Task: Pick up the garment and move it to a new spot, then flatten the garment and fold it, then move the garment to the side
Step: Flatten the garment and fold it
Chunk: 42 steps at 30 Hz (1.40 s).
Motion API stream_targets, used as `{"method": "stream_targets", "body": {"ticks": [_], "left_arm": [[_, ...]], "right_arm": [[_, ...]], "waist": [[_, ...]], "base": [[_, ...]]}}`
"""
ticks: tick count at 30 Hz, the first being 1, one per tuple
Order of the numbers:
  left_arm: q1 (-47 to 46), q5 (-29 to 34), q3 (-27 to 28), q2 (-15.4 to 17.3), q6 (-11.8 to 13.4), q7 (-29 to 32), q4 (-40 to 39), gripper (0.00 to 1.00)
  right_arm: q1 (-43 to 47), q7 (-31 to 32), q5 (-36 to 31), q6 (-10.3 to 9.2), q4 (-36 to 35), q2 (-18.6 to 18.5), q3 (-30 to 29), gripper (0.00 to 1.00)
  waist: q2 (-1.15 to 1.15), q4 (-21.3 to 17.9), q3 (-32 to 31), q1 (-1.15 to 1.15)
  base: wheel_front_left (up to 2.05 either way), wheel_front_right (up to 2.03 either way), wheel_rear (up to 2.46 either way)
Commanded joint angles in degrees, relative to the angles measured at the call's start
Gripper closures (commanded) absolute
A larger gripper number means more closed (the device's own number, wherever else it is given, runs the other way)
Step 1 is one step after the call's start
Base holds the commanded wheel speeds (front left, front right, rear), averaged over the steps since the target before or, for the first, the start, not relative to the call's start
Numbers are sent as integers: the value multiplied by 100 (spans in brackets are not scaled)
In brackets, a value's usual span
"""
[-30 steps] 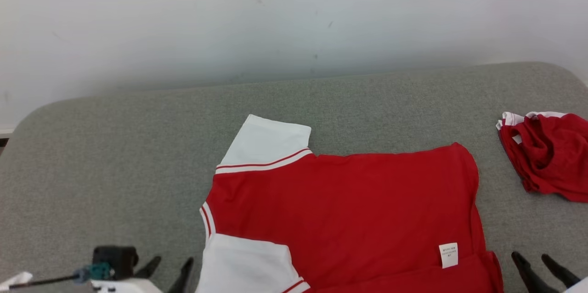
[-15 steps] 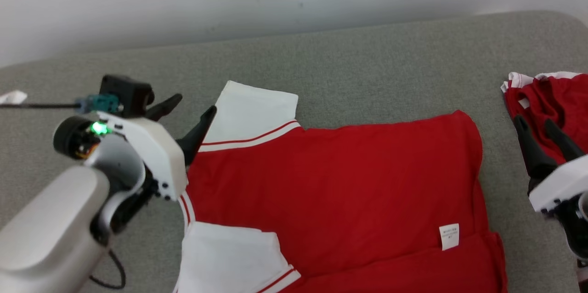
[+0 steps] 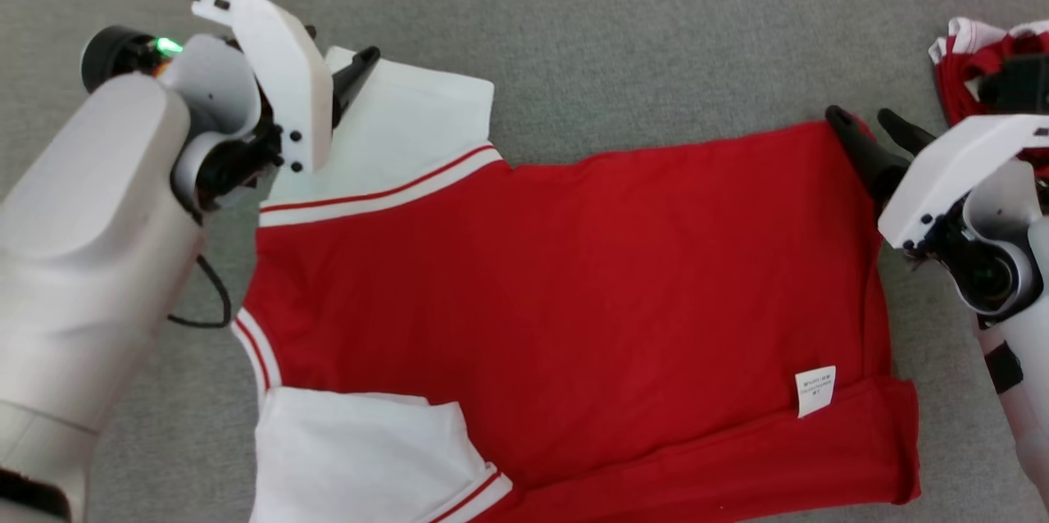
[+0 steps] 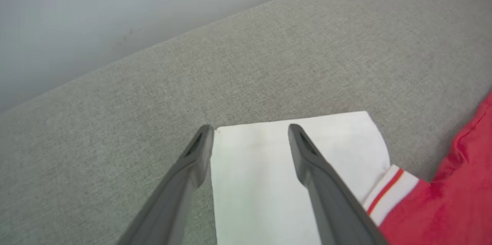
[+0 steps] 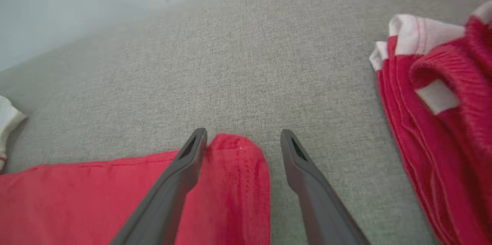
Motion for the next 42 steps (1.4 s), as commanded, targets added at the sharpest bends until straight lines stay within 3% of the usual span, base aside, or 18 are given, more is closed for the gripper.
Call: {"method": "stream_targets", "body": {"ticks": [1,9,10,12,13,19,22,23,25,26,42], "left_arm": [[-116,77,-32,-42,-37,-11,150,0],[-625,25,-346,-279,-209,204,1275,0],[-653,12,-382,-273,-226,232,1365,0],[-742,-5,-429,-242,-243,247,1537,0],[-792,9,-447,-223,-236,223,1616,0],[-800,-264,-625,-163,-243,710,1915,0],[-761,-445,-718,-129,-245,877,1750,0],[-746,-506,-759,-109,-246,918,1702,5],[-760,-596,-831,-65,-246,929,1612,66],[-779,-622,-853,-49,-247,882,1579,100],[-678,-863,-1116,50,-248,158,1719,100]], "right_arm": [[-126,12,96,-15,60,-55,88,0],[-312,336,818,-14,205,-67,955,0],[-308,359,908,-14,176,-83,1063,3],[-300,337,1045,-14,123,-115,1241,31],[-296,333,1111,-14,100,-136,1327,37],[-242,221,1399,-14,67,-290,1735,43],[-252,171,1529,-14,102,-339,1877,55],[-269,143,1569,-14,117,-359,1922,64],[-330,61,1591,-14,131,-401,2011,100],[-364,1,1603,-14,140,-418,2040,100],[-623,-1703,1702,-14,1052,-320,2019,100]], "waist": [[0,-94,162,-1],[0,-224,355,-1],[0,-246,357,-1],[0,-284,350,-1],[0,-297,345,-1],[0,-301,270,-1],[0,-266,251,-1],[0,-253,250,-1],[0,-228,255,-1],[0,-219,257,-1],[0,-91,-430,-1]], "base": [[0,0,0],[0,0,0],[0,0,0],[0,0,0],[0,0,0],[0,0,0],[0,0,0],[0,0,0],[0,0,0],[0,0,0],[0,0,0]]}}
